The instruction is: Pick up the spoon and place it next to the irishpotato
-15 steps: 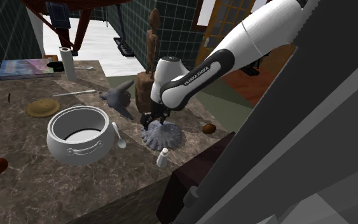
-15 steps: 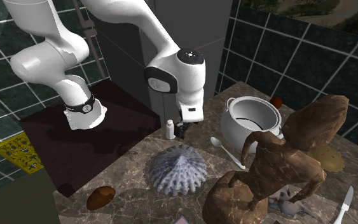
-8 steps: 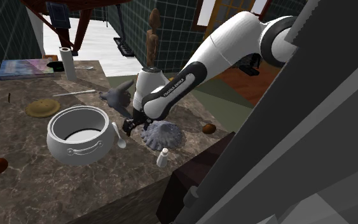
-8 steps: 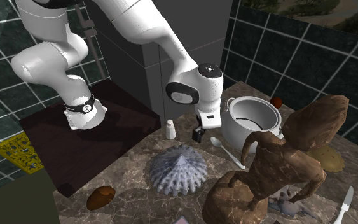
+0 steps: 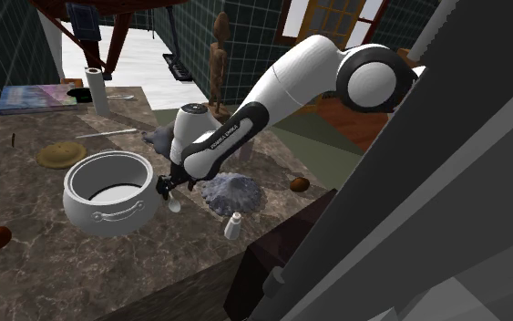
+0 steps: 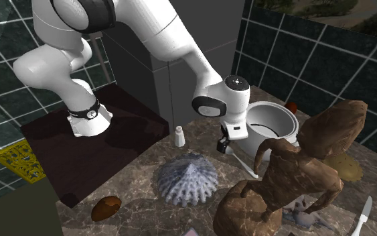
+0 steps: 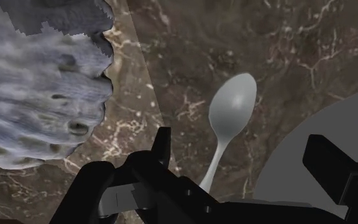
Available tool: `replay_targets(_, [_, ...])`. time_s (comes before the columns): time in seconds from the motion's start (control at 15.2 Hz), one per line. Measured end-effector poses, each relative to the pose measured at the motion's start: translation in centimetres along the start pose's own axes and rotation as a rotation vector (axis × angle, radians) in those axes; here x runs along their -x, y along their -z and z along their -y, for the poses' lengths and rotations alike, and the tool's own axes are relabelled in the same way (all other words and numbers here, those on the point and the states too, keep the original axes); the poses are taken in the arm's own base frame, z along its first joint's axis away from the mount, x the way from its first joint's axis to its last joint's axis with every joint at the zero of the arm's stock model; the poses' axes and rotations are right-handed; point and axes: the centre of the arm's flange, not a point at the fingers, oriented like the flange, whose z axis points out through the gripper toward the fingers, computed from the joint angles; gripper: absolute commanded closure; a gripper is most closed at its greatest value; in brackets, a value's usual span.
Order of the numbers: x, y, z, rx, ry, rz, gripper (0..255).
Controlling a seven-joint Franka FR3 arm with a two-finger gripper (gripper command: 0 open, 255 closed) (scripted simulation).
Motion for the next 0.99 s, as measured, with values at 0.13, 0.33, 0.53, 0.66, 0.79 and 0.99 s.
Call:
replay_targets(0.13, [0.0, -0.1, 0.0, 0.001, -0.001, 0.001, 0])
replay_targets(0.33, [-0.8, -0.3, 1.0, -0.008, 0.0, -0.027, 0])
replay_targets(0.53, [-1.0, -1.2, 1.1, -0.026, -0.005, -0.05, 0])
replay_targets(0.66, [-0.7, -1.9, 1.0, -0.029, -0.01, -0.052, 0])
replay_targets(0.79, [0.4, -4.3, 0.6, -0.016, -0.012, -0.014, 255])
replay_targets(0.99, [0.5, -5.2, 0.6, -0.013, -0.013, -0.004, 255])
